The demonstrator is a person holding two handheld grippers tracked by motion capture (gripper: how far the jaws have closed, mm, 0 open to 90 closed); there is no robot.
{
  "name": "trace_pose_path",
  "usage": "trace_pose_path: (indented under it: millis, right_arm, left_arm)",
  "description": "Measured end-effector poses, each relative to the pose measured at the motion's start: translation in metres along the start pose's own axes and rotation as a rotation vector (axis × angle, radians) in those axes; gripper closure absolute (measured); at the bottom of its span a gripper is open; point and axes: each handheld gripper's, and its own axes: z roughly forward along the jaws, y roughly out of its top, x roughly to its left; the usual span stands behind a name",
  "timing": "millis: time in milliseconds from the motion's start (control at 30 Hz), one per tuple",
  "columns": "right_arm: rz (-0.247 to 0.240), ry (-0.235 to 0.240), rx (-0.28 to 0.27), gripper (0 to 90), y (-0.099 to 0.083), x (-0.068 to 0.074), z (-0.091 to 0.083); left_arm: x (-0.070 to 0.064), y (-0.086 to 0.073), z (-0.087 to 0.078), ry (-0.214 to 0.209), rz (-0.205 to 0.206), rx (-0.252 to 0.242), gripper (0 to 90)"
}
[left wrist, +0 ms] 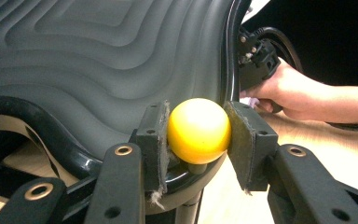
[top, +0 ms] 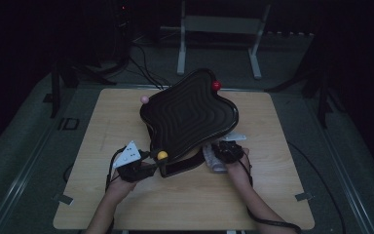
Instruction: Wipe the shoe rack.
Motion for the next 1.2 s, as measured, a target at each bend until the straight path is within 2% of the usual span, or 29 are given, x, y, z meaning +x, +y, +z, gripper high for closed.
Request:
trace_pose_path:
  millis: [100,167,267,367,400,467,567,633,733,900,1067,1200]
  right_arm:
    - [0.008,0.023,-0.016,73.0,0.006,-0.004,0.002]
    - [0.055,0.042,-0.042,72.8,0.013,-0.006,0.003]
    - [0.068,0.026,-0.081,72.2,0.023,-0.007,0.005]
    - [0.07,0.0,-0.056,71.8,0.022,-0.01,0.019]
    - [0.074,0.007,-0.043,72.1,0.019,-0.012,0.023]
    - [0.115,0.027,-0.049,72.7,0.017,-0.014,0.024]
    - [0.105,0.04,-0.034,73.0,0.016,-0.014,0.021]
    - [0.054,0.042,-0.026,73.4,0.012,-0.006,0.015]
    - [0.01,0.018,-0.024,73.5,0.007,0.005,0.01]
    - [-0.015,0.014,-0.028,74.5,-0.002,0.018,0.001]
    - [-0.036,0.08,-0.031,75.1,-0.009,0.037,-0.005]
    - [-0.04,0.137,-0.044,75.1,-0.012,0.059,-0.008]
  left_arm:
    - [0.001,-0.001,-0.001,0.0,0.0,-0.001,60.6]
    - [0.002,-0.001,-0.002,-0.002,-0.003,-0.004,60.6]
    - [0.002,-0.001,-0.002,-0.003,-0.006,-0.007,60.5]
    - [0.002,-0.002,-0.002,-0.003,-0.006,-0.01,60.6]
    - [0.001,-0.002,-0.002,-0.001,-0.005,-0.009,60.6]
    - [0.002,-0.002,-0.002,-0.002,-0.007,-0.012,60.6]
    - [0.002,-0.002,-0.002,-0.002,-0.009,-0.013,60.6]
    - [0.001,-0.002,-0.002,0.0,-0.007,-0.009,60.6]
    - [0.001,-0.002,-0.002,0.005,-0.006,-0.008,60.6]
    - [0.001,-0.001,-0.002,0.006,-0.005,-0.006,60.6]
    - [0.001,-0.001,-0.002,0.003,-0.007,-0.006,60.6]
    - [0.0,-0.001,-0.001,0.006,-0.007,-0.007,60.6]
